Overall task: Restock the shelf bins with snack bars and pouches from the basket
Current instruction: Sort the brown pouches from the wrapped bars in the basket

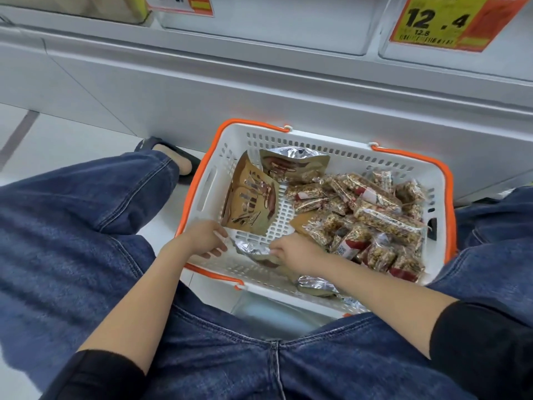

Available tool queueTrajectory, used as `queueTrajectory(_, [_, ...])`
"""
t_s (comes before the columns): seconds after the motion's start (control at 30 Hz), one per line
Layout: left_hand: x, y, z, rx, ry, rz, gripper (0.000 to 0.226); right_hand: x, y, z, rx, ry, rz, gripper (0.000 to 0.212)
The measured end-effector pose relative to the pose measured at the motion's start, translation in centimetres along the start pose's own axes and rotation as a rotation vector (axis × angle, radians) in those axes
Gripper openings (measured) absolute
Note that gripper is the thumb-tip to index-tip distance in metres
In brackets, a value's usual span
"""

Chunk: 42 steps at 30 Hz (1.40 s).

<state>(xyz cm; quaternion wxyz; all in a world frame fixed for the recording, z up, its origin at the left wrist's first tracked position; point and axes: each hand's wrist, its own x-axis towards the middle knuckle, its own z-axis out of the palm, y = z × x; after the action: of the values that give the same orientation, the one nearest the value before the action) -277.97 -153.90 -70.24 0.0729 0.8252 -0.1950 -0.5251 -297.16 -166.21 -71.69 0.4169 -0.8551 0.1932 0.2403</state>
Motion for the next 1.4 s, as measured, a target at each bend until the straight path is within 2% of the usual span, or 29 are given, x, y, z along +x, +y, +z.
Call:
queueTrajectory(0.1, [0.4, -0.7, -0.4, -0.037, 0.038, -0.012, 0.027, -0.7, 0.4, -3.3, 0.165, 0.039, -0.009, 0.036])
queueTrajectory(0.2, [0.2, -0.8, -0.2, -0.099, -0.052, -0.002, 0.039, -1.8, 0.2, -7.0, 0.386, -0.022, -0.049, 0.027])
queueTrajectory(0.33, [-0.2, -0.4, -0.5, -0.566, -0.286, 0.033, 0.062, -2.3, 1.5, -8.3, 0.917, -0.118, -0.014, 0.016])
queueTrajectory(0.4, [0.1, -0.9, -0.9, -0.723, -0.321, -0.006, 0.074, -2.4, 2.3, -8.2, 1.07, -0.111, -0.009, 0.023])
queueTrajectory(0.47, [-0.1, -1.2, -0.9, -0.734, -0.329, -0.022, 0.065, -2.6, 2.6, -8.3, 1.191, -0.106, -0.003, 0.02])
queueTrajectory(0.57, [-0.9, -0.3, -1.3, -0.82, -0.316, 0.096, 0.042, -2.9, 2.8, -8.7, 1.3, -0.098, -0.001, 0.021])
queueTrajectory(0.63, [-2.2, 0.9, -2.6, -0.848, -0.181, 0.22, 0.033, -3.1, 3.1, -9.0, 1.178, -0.082, 0.065, 0.021])
queueTrajectory(0.67, [-3.0, 1.3, -3.6, -0.771, -0.056, 0.265, 0.029, -3.1, 3.4, -9.0, 1.031, -0.054, 0.136, 0.02])
queueTrajectory(0.73, [-4.4, 1.7, -5.4, -0.477, 0.231, 0.323, 0.018, -2.9, 4.4, -8.5, 0.618, 0.053, 0.283, 0.02])
queueTrajectory(0.8, [-5.3, 1.7, -6.8, -0.209, 0.364, 0.376, 0.012, -2.4, 5.3, -7.7, 0.299, 0.131, 0.366, 0.016])
queueTrajectory(0.87, [-6.0, 1.9, -7.3, 0.079, 0.357, 0.379, 0.013, -1.9, 5.4, -6.7, 0.199, 0.072, 0.342, 0.019])
queueTrajectory(0.93, [-5.9, 2.6, -7.4, 0.348, 0.321, 0.356, 0.015, -1.5, 4.6, -5.6, 0.085, -0.055, 0.258, 0.036])
queueTrajectory(1.03, [-4.5, 4.3, -6.2, 0.552, 0.256, 0.325, 0.02, -1.0, 3.8, -2.9, -0.108, -0.213, 0.188, 0.068])
queueTrajectory(1.1, [-2.7, 4.8, -4.4, 0.691, 0.226, 0.336, 0.023, -0.5, 4.2, -0.9, -0.288, -0.309, 0.198, 0.074])
queueTrajectory(1.2, [-0.1, 4.1, -1.6, 0.855, 0.237, 0.345, 0.022, 0.0, 4.7, 0.7, -0.507, -0.326, 0.196, 0.056])
queueTrajectory(1.3, [1.6, 3.2, -0.2, 0.836, 0.287, 0.31, 0.026, 0.1, 4.6, 0.4, -0.522, -0.257, 0.172, 0.028])
queueTrajectory(1.4, [2.5, 2.5, -0.3, 0.779, 0.391, 0.301, 0.019, -0.3, 3.9, -0.6, -0.518, -0.214, 0.181, 0.015])
